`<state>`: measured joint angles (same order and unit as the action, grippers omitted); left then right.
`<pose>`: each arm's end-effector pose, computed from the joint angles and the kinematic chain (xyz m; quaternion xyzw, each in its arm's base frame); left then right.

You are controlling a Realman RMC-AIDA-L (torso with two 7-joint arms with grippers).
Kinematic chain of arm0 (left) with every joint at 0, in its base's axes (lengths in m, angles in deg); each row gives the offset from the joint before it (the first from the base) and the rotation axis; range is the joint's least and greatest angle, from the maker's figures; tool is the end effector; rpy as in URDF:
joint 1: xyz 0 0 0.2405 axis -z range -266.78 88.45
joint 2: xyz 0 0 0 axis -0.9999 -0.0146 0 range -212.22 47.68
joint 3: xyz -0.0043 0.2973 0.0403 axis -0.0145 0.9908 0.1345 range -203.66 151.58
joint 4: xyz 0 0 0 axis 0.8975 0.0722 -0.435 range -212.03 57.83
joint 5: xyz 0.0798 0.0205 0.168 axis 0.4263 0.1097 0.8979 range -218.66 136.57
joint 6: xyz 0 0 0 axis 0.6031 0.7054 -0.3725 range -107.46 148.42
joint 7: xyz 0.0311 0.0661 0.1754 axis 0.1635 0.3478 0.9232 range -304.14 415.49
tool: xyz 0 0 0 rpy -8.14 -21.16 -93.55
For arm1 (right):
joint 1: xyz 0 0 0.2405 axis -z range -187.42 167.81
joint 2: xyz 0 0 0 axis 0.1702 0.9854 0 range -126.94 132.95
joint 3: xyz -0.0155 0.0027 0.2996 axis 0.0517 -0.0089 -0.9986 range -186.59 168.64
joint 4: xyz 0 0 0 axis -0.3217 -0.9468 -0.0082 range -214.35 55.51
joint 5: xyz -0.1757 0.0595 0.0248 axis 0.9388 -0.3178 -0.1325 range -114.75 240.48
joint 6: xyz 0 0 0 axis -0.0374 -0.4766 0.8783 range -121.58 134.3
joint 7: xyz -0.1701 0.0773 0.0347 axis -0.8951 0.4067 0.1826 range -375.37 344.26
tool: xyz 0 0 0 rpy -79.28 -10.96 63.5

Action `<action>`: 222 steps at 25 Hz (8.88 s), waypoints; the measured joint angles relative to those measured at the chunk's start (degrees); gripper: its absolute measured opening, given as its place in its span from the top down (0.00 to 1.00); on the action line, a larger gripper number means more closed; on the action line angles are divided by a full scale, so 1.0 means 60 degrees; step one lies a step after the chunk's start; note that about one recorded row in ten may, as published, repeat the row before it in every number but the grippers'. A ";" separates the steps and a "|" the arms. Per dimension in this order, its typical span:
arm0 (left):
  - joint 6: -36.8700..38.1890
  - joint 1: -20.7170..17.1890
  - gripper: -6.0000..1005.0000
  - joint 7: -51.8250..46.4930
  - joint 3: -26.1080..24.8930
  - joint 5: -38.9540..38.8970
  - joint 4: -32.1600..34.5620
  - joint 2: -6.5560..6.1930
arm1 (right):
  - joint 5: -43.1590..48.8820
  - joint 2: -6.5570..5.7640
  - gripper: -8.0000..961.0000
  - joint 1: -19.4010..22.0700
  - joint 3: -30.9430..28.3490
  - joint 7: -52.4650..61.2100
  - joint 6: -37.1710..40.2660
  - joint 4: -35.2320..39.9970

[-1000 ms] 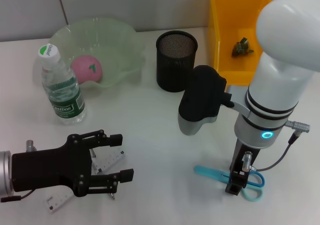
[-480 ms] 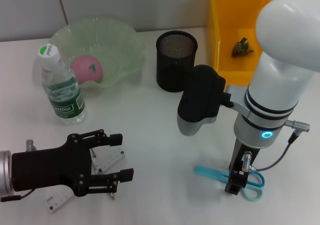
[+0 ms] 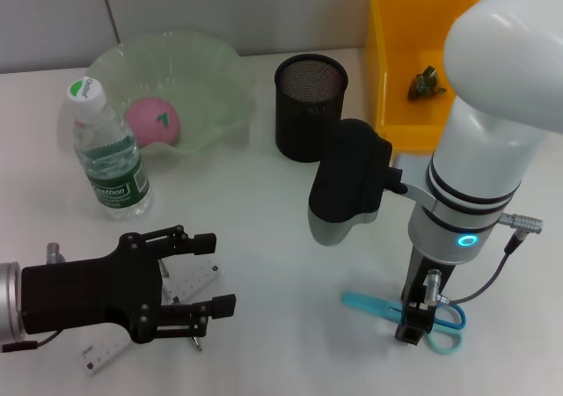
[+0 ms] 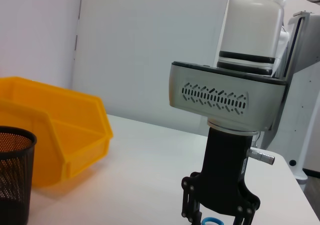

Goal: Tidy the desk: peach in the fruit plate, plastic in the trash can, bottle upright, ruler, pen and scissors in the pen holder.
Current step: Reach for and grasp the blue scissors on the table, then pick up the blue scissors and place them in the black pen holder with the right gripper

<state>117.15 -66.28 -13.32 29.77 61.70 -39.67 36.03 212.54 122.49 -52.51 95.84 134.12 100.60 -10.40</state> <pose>-0.2583 0.2817 -0.0767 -0.9523 -0.1271 -0.2737 0.0455 0.2353 0.3195 -0.1163 -0.9091 0.1860 -0.3683 0.0566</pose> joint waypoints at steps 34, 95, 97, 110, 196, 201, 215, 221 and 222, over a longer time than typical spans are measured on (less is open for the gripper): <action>-0.0043 0.0068 0.17 0.0000 -0.0072 -0.0001 0.0004 -0.0013 | 0.0123 0.0007 0.53 -0.0039 0.0370 -0.0006 -0.0209 -0.0003; 0.0031 0.0103 0.17 -0.0004 -0.0116 -0.0146 -0.0045 0.0000 | 0.0066 -0.0019 0.75 0.0021 -0.0396 -0.0053 -0.0108 0.0295; 0.0032 0.0072 0.17 -0.0002 -0.0148 -0.0230 -0.0045 0.0000 | 0.0026 -0.0022 0.75 0.0017 -0.0800 -0.0107 -0.0095 0.0302; 0.0507 -0.0069 0.17 0.0001 -0.0926 -0.0885 -0.0357 -0.0008 | -0.1970 -0.0051 0.75 0.0373 -0.4284 -0.2084 -0.0094 -0.0449; 0.0126 -0.0133 0.17 0.1890 -0.1820 -0.1826 -0.1630 0.0026 | -0.1964 0.0023 0.75 0.4168 -0.2968 -1.4141 -0.7778 0.3552; 0.0066 -0.0167 0.17 0.2012 -0.1819 -0.1855 -0.1665 0.0036 | -0.1011 0.0045 0.75 0.4451 -0.2181 -1.4520 -0.9272 0.3423; -0.0010 -0.0160 0.17 0.2812 -0.1816 -0.1863 -0.2131 0.0043 | 0.2880 0.0005 0.75 0.4740 0.0252 -1.5113 -1.4310 0.1333; -0.0015 -0.0160 0.17 0.3238 -0.1815 -0.1867 -0.2470 0.0044 | 0.2907 0.0020 0.75 0.4652 0.0655 -1.6659 -1.5417 0.0531; -0.0015 -0.0160 0.17 0.3267 -0.1816 -0.1871 -0.2490 0.0043 | 0.2909 0.0020 0.75 0.4633 0.0697 -1.6877 -1.5623 0.0402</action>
<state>117.06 -67.24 6.28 18.87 50.48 -54.62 36.29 230.00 122.62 -24.72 100.02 32.86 6.86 -7.99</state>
